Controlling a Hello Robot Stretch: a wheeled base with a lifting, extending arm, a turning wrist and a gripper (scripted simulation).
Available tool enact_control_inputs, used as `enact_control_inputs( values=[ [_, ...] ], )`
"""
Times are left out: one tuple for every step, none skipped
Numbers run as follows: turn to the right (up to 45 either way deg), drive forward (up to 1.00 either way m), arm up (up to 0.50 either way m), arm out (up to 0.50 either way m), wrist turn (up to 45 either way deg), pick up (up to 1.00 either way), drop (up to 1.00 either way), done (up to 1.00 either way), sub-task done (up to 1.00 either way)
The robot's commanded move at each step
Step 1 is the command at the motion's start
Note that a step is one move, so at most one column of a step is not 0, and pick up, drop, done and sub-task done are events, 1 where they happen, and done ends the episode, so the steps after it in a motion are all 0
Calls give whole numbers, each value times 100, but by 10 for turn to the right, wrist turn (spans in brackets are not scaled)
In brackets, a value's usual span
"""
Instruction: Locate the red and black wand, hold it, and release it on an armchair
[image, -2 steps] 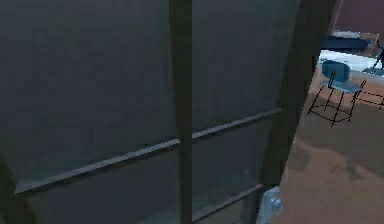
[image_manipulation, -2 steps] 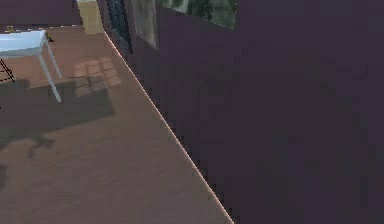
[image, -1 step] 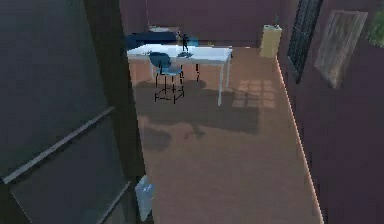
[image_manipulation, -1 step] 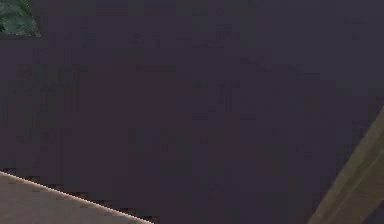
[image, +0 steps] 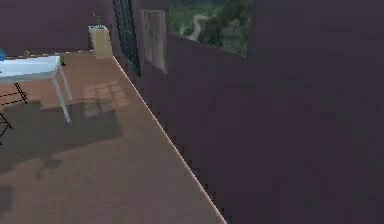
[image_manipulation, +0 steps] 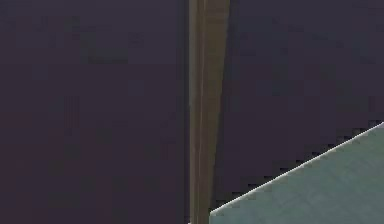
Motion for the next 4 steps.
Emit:
enact_control_inputs(
  values=[
    [450, 0, 0, 0, 0, 0, 0, 0, 0],
    [150, 0, 0, 0, 0, 0, 0, 0, 0],
    [0, 5, 0, 0, 0, 0, 0, 0, 0],
    [-450, 0, 0, 0, 0, 0, 0, 0, 0]
  ],
)
